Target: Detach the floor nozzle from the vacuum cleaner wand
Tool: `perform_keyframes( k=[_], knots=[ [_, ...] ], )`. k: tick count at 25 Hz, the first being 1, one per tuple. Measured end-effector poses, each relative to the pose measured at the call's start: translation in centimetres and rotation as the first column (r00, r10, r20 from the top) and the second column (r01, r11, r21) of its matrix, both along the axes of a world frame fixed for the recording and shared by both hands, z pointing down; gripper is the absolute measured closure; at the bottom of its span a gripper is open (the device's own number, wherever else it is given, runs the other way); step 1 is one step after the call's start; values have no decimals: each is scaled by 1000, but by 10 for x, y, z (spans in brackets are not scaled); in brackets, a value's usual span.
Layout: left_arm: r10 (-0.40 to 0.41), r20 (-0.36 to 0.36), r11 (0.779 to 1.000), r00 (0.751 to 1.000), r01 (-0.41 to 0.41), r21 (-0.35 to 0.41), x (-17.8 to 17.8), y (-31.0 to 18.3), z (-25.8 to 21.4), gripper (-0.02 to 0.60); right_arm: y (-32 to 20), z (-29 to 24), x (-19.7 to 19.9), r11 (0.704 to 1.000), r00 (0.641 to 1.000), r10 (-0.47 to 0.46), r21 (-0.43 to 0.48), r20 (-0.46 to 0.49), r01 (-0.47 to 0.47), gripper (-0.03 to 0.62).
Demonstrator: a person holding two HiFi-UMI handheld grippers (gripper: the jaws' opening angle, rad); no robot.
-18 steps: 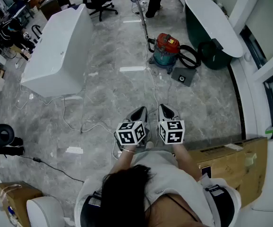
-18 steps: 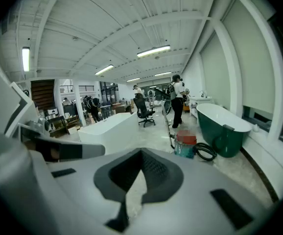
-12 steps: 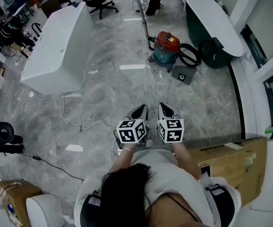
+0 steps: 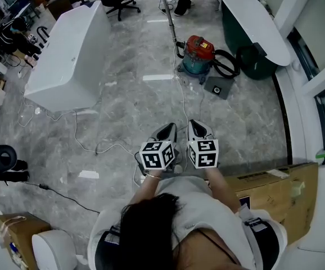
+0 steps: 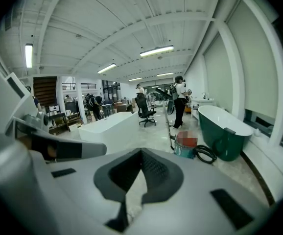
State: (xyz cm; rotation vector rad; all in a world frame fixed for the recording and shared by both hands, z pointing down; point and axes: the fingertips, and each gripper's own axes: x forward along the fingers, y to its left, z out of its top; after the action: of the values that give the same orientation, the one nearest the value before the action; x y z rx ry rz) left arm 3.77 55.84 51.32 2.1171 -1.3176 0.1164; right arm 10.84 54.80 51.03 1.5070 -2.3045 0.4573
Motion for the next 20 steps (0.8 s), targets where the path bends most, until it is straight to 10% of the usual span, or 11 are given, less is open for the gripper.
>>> perform_keyframes(
  k=[20],
  knots=[
    [-33,9,999,999,33,-3,-22,-48,6,571,-43,8,-21,1000,999,-24,-9,-26,23,579]
  ],
)
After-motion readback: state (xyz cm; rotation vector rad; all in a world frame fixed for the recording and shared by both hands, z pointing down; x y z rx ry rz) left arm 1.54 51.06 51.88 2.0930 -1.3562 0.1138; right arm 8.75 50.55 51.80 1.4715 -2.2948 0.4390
